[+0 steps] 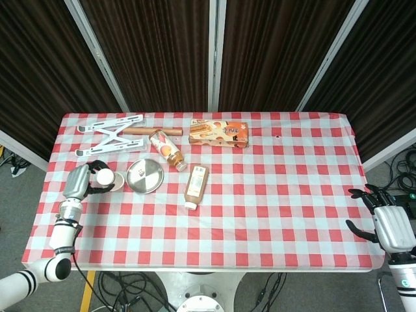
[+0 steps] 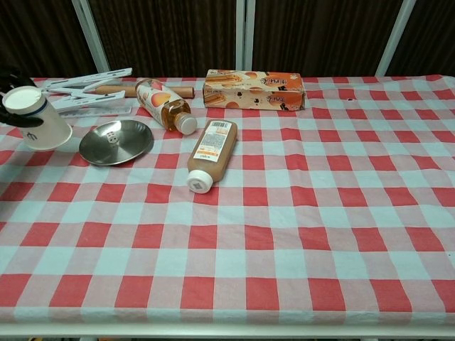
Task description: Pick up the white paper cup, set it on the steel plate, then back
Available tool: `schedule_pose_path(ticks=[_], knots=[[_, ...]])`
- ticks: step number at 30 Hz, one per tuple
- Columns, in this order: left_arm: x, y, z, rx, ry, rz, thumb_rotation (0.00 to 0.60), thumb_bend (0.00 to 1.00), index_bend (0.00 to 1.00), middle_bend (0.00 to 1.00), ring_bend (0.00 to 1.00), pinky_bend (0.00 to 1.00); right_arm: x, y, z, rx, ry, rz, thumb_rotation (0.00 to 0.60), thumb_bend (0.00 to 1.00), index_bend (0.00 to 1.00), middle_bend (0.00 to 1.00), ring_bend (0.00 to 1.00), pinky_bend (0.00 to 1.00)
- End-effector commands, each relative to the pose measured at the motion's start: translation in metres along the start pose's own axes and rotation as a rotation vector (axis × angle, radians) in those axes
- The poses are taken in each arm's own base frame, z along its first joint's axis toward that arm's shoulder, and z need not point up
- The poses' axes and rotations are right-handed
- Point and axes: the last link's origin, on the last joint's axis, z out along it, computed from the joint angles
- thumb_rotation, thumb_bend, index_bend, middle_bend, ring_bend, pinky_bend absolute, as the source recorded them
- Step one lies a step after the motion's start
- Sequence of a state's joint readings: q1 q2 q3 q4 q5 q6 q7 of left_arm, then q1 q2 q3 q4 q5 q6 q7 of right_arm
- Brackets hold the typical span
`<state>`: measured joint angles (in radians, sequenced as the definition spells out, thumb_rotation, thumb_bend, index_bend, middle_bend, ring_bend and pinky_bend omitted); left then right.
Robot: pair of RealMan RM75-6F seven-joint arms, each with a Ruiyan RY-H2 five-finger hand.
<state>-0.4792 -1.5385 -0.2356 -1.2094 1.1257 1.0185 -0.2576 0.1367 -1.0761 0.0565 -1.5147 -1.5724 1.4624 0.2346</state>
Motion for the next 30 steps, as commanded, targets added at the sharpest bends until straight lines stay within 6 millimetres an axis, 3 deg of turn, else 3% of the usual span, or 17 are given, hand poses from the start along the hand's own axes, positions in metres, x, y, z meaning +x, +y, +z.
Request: schedule_pose_path(ticks=[1,6,8,12,14,21,24,26,30], knots=[[-0.01,-0.012,-0.003,0.037,-0.017,0.024,0.6,0.24,0.47,0.49,0.36,0.36,0.0,-0.001,0.0,0.005,0.001,-0.001,0.6,0.14,0.24,0.34,0.14,0.19],[-0.02,-0.015,0.0,0.052,-0.013,0.022,0.6,0.23,0.46,0.46,0.32,0.33,0.002,-0.002,-0.001,0.006,0.007,-0.007,0.6,0.14,0.24,0.34,0.14,0.19],[-0.023,-0.017,0.001,0.055,-0.022,0.046,0.6,0.22,0.4,0.42,0.27,0.31,0.002,-0.002,-0.002,0.004,0.006,-0.007,0.6,0.14,0.24,0.34,0.14,0.19],[-0.018,-0.015,-0.003,0.043,-0.016,0.049,0.6,0.21,0.21,0.27,0.17,0.24,0.003,-0.001,-0.002,0.0,0.008,-0.007,0.6,0.14,0.24,0.34,0.14,0.19],[-0.012,-0.014,-0.007,0.025,0.013,0.058,0.6,0.21,0.17,0.24,0.16,0.24,0.003,-0.001,-0.002,-0.004,0.008,-0.009,0.6,0.14,0.24,0.34,0.14,0.19],[0.028,-0.024,-0.036,-0.013,0.09,0.166,0.6,0.21,0.16,0.23,0.15,0.21,0.008,0.004,-0.003,-0.026,0.012,-0.026,0.6,0.14,0.24,0.33,0.13,0.19],[0.052,-0.04,-0.055,0.016,0.123,0.281,0.6,0.2,0.16,0.23,0.15,0.18,0.009,0.005,-0.004,-0.033,0.025,-0.036,0.6,0.14,0.24,0.25,0.06,0.16],[0.066,-0.05,-0.07,0.038,0.148,0.35,0.6,0.2,0.16,0.23,0.15,0.18,0.008,0.005,-0.005,-0.032,0.036,-0.036,0.6,0.14,0.21,0.18,0.0,0.09],[0.086,-0.067,-0.104,0.072,0.177,0.414,0.6,0.19,0.16,0.23,0.15,0.16,0.005,0.004,-0.007,-0.021,0.029,-0.026,0.6,0.14,0.17,0.14,0.0,0.06]])
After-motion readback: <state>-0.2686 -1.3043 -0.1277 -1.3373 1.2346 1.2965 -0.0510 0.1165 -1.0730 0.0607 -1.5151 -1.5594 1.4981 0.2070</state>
